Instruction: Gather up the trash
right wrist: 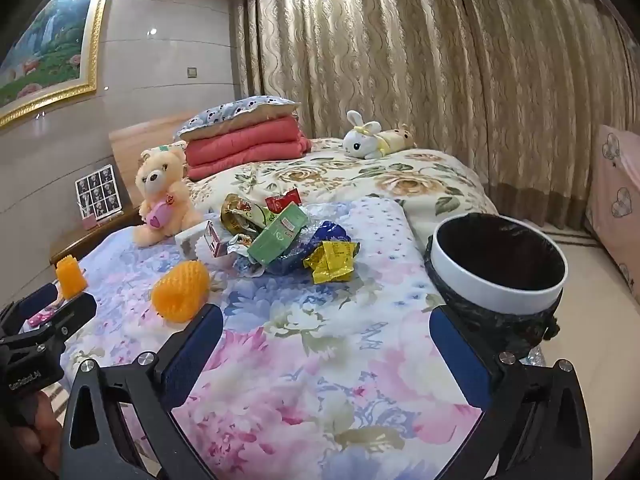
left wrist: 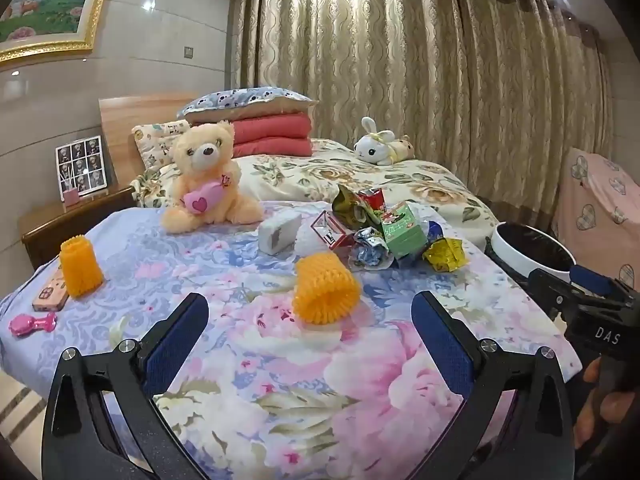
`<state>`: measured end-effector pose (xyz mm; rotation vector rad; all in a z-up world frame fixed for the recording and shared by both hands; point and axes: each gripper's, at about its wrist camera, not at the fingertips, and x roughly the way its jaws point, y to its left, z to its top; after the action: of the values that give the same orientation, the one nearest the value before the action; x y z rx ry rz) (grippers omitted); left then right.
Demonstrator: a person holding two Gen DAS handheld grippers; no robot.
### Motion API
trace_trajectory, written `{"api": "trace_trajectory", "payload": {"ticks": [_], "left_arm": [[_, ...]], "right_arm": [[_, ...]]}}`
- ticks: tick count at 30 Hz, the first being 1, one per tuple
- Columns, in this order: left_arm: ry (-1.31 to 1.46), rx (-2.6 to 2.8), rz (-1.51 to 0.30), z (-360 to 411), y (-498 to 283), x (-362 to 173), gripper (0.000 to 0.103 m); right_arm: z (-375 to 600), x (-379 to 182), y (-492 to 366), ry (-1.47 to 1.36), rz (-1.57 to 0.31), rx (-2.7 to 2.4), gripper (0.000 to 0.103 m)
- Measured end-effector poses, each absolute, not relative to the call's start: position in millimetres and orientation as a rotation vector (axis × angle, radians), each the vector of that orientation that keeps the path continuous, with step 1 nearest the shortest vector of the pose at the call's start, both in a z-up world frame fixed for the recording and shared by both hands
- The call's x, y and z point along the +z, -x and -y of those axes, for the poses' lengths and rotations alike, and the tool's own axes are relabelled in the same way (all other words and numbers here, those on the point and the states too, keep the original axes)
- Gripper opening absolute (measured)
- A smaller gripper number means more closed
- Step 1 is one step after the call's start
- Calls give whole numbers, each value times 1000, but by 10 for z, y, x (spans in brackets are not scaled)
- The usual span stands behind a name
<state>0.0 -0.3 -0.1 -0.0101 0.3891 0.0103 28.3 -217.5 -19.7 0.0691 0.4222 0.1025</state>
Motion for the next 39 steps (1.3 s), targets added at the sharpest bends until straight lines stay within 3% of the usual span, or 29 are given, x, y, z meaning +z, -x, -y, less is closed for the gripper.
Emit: {"api": "trace_trajectory", "payload": {"ticks": [39], "left_arm": [[33, -16, -367, 44, 97, 60, 103]], "right_arm": [[2223, -224, -225, -119, -387, 145, 103]]}}
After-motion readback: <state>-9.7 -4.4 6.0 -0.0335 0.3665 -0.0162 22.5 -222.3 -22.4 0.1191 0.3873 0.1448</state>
